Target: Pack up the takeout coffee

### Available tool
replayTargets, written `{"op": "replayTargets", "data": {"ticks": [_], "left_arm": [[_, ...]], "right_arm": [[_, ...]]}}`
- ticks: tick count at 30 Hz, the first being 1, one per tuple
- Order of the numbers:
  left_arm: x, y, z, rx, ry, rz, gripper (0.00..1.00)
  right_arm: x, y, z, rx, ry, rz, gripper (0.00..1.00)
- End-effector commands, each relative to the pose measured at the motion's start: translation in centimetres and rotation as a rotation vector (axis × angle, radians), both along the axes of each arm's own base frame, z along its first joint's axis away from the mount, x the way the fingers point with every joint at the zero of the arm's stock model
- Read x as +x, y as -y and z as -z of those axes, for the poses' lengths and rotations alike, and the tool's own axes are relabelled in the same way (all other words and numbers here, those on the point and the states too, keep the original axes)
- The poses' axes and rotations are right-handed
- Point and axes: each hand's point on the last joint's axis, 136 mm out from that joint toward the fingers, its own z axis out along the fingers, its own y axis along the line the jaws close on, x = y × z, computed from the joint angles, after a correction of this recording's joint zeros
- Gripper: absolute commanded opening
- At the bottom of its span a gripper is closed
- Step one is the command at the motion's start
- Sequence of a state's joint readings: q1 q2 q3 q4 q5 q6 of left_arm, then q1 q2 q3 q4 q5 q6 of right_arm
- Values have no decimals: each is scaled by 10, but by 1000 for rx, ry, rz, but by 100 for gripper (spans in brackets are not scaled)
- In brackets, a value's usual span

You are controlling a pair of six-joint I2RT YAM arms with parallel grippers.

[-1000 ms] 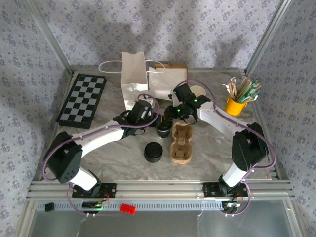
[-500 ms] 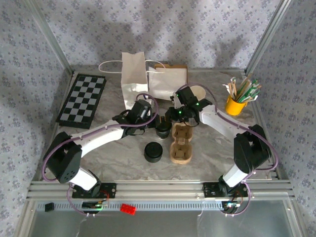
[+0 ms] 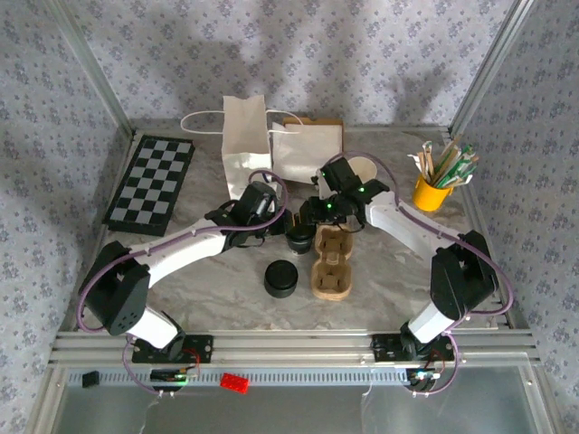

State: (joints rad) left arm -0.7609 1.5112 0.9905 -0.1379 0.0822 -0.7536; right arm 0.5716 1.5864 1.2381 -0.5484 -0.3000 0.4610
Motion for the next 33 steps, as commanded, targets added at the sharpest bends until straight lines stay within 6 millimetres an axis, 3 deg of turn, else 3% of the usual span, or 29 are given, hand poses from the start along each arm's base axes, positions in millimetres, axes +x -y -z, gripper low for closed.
{"op": "replayTargets", "data": {"ticks": [1,11,16,22,28,30,33], "left_arm": [[-24,-23,50,148,-141,5,16],[-28,-20,48,142,-142,32,15],[-31,-21,49,153,-151,41,15],[-39,-27,54,168,-192,26,15],[-47,-34,65,177,-255,-16,15],[-47,-34,66,174,-258,-22,15],[-43,-31,57,166,-235,-15,15]], "right_arm": [[5,1,-10,-6,9,-20,39],[9,-7,12,-17,-58,-72,37],[7,-9,18,-15,-84,-89,29],[-11,-2,34,-22,-148,-84,26],[-34,13,61,-49,-234,-39,24],[-38,13,63,-46,-239,-39,23],[-36,13,50,-37,-198,-33,24]]}}
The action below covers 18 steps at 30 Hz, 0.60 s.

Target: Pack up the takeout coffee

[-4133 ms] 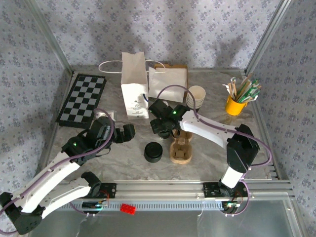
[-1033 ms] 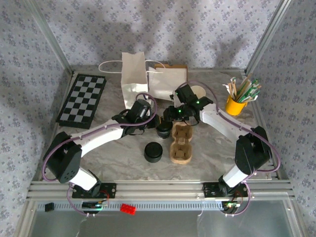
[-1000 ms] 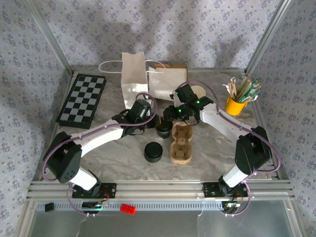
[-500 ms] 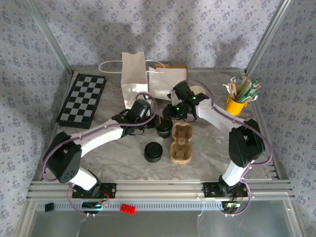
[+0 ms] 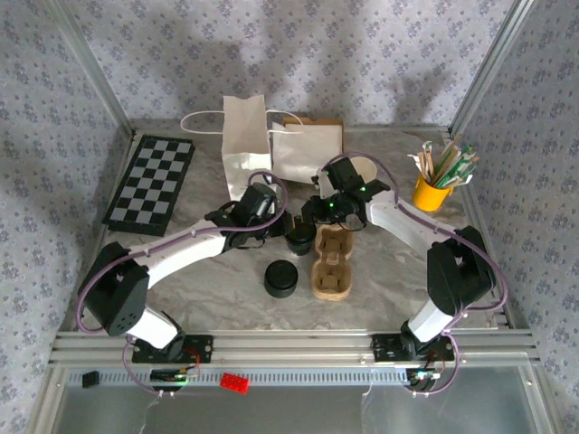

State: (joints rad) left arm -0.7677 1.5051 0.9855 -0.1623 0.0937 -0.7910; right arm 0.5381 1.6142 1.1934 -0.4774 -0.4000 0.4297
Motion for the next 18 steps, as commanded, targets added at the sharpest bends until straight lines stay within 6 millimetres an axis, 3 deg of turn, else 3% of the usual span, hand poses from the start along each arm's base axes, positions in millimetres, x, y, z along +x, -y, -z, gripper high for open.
{"op": "replayTargets", "data": {"ticks": [1,8,12,18], "left_arm": [[-34,-28,49,166,-180,6,16],[-20,-22,21,151,-102,8,22],[-16,-19,11,133,-74,12,23],[-13,-14,0,98,-46,20,25]], "right_arm": [[-36,15,30,-94,-152,8,25],[-32,21,1,-103,-76,23,36],[-36,25,-7,-106,-61,25,38],[-53,15,-8,-97,-75,-46,41]]}}
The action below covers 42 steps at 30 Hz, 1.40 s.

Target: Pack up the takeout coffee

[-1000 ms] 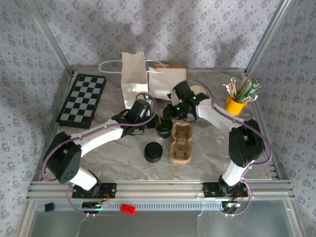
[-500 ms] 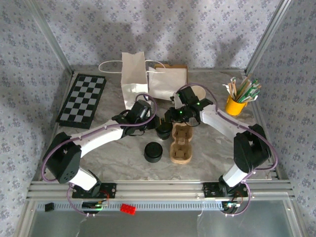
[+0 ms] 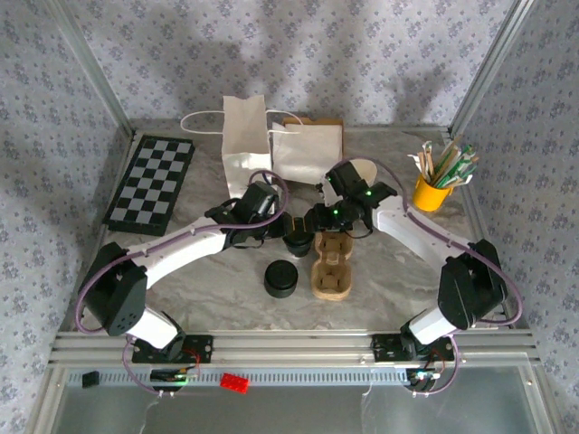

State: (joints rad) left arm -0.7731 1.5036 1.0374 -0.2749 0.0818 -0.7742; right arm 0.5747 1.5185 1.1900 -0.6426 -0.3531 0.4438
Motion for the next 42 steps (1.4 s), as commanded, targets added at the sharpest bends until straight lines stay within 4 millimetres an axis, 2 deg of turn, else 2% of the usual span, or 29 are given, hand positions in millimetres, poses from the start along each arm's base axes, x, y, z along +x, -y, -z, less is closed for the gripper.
{"op": "replayTargets", "data": {"ticks": [1,3,4,9,15,21,25,36,39,42], "left_arm": [[-8,-8,4,39,-22,14,26],[-9,-6,5,38,-31,21,26],[-9,-5,6,38,-35,26,26],[-10,-4,14,45,-46,28,25],[-12,-5,17,44,-54,28,24],[-12,-7,20,51,-54,24,23],[-13,-8,24,63,-67,23,23],[-20,-9,36,65,-88,24,23],[-19,-8,36,67,-86,28,23],[-16,-5,32,59,-74,31,23]], "right_arm": [[-20,-1,3,-28,-29,-57,42],[-25,-1,9,-44,-51,-69,42],[-20,-5,0,-41,-33,-70,42],[-26,-6,8,-83,-62,-84,42],[-17,-12,8,-98,-65,-83,41],[-22,-4,25,-161,-112,-83,41],[-31,-1,29,-187,-124,-96,39],[-52,18,80,-286,-204,-105,35],[-45,18,77,-288,-185,-93,34],[-38,14,58,-272,-128,-83,34]]}}
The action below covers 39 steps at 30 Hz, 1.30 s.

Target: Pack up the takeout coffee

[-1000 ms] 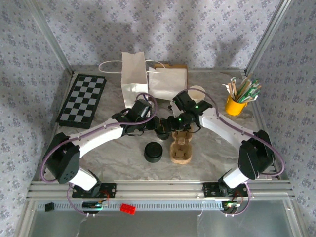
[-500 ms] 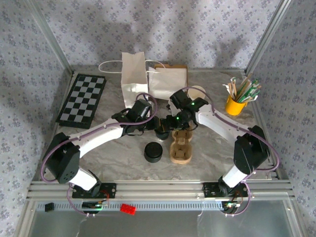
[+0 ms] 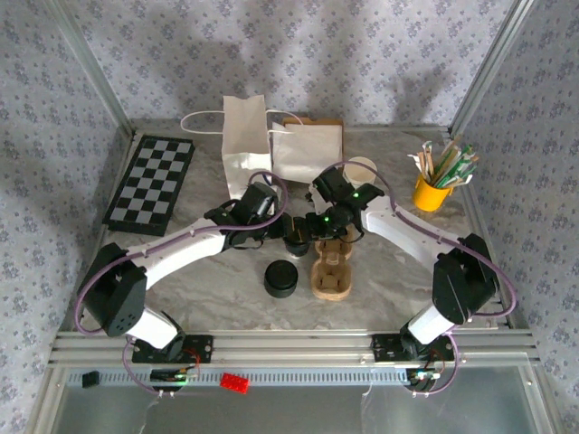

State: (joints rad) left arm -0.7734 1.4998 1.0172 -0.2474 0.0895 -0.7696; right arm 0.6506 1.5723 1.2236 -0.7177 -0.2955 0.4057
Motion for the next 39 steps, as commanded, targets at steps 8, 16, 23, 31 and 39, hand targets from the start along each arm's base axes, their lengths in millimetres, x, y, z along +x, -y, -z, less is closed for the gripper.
{"op": "replayTargets", "data": {"ticks": [8,16,23,31,39], "left_arm": [[-4,1,16,47,-22,29,23],[-4,2,16,45,-15,41,22],[-4,3,15,47,-13,47,22],[-4,3,16,50,-17,48,22],[-2,4,15,53,-15,45,22]], "right_arm": [[4,12,-32,-1,35,56,46],[41,9,-35,23,54,47,44],[61,-4,-28,38,39,24,38],[68,-10,-17,27,21,15,34],[59,-9,4,46,-62,10,26]]}}
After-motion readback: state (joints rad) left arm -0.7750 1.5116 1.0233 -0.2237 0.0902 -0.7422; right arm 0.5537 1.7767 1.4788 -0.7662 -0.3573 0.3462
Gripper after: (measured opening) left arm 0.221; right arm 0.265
